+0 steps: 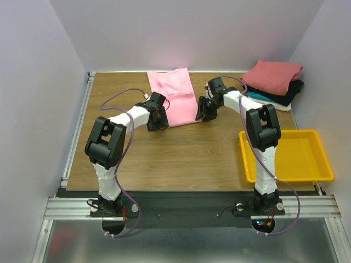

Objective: Fold and stack the t-shirts
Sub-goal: Fold the tshirt

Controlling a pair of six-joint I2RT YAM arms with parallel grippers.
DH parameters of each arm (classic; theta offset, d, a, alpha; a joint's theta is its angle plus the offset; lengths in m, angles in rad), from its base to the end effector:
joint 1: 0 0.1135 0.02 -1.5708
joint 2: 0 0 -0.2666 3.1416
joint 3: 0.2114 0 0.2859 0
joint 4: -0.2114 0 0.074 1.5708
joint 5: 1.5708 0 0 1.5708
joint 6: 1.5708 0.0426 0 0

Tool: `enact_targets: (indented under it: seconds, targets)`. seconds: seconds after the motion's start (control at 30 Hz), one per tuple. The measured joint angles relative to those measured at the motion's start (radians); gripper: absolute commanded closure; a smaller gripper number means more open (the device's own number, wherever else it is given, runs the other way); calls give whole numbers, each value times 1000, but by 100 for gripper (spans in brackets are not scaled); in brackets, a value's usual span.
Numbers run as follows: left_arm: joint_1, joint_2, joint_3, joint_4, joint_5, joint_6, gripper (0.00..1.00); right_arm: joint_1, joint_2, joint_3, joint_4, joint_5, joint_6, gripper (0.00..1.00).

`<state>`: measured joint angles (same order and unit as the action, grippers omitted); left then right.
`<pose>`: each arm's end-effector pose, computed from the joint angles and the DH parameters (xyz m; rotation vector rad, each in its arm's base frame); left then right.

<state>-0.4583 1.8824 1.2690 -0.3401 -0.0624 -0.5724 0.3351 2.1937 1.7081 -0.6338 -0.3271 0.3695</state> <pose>0.3889 -0.1889 0.1604 -0.1710 2.5492 -0.3321 0.4683 0.1776 0.1497 -0.0571 2.7603 0.6459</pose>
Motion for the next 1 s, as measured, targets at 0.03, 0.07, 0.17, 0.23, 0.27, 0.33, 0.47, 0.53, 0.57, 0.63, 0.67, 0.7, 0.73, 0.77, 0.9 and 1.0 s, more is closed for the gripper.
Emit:
enact_targets:
  seconds: [0.03, 0.07, 0.17, 0.23, 0.27, 0.33, 0.47, 0.53, 0.57, 0.63, 0.67, 0.7, 0.73, 0.77, 0.9, 1.0]
  targets:
    - [0, 0, 0, 0, -1, 0, 38, 0, 3, 4, 0, -2, 0, 48]
    - [0, 0, 0, 1, -1, -1, 38, 0, 5, 7, 1, -3, 0, 48]
    - [0, 0, 0, 1, -3, -2, 38, 0, 11, 15, 2, -6, 0, 48]
    - [0, 0, 0, 3, -3, -2, 38, 0, 15, 19, 6, -11, 0, 48]
    - [0, 0, 0, 3, -3, -4, 38, 0, 15, 19, 6, -12, 0, 48]
    - [0, 0, 0, 6, -3, -7, 38, 0, 16, 19, 7, -13, 0, 48]
    - [1, 0, 0, 21, -2, -16, 39, 0, 16, 19, 8, -13, 0, 49]
    - [2, 0, -2, 31, -2, -21, 39, 0, 16, 19, 8, -13, 0, 49]
    - [5, 0, -5, 39, -2, -24, 39, 0, 16, 19, 8, -13, 0, 49]
    - [10, 0, -10, 46, -2, -26, 39, 0, 16, 19, 8, -13, 0, 49]
    - [13, 0, -13, 48, 0, -28, 39, 0, 16, 19, 8, -13, 0, 49]
    - [15, 0, -13, 47, 1, -28, 39, 0, 16, 19, 8, -13, 0, 50]
    - [16, 0, -13, 48, 2, -28, 39, 0, 16, 19, 8, -14, 0, 50]
    - [17, 0, -13, 48, 2, -28, 39, 0, 16, 19, 8, -14, 0, 50]
    - [21, 1, -13, 52, 2, -28, 43, 0, 18, 19, 12, -16, 0, 54]
    - [22, 2, -13, 53, 2, -27, 52, 0, 21, 19, 14, -21, 0, 58]
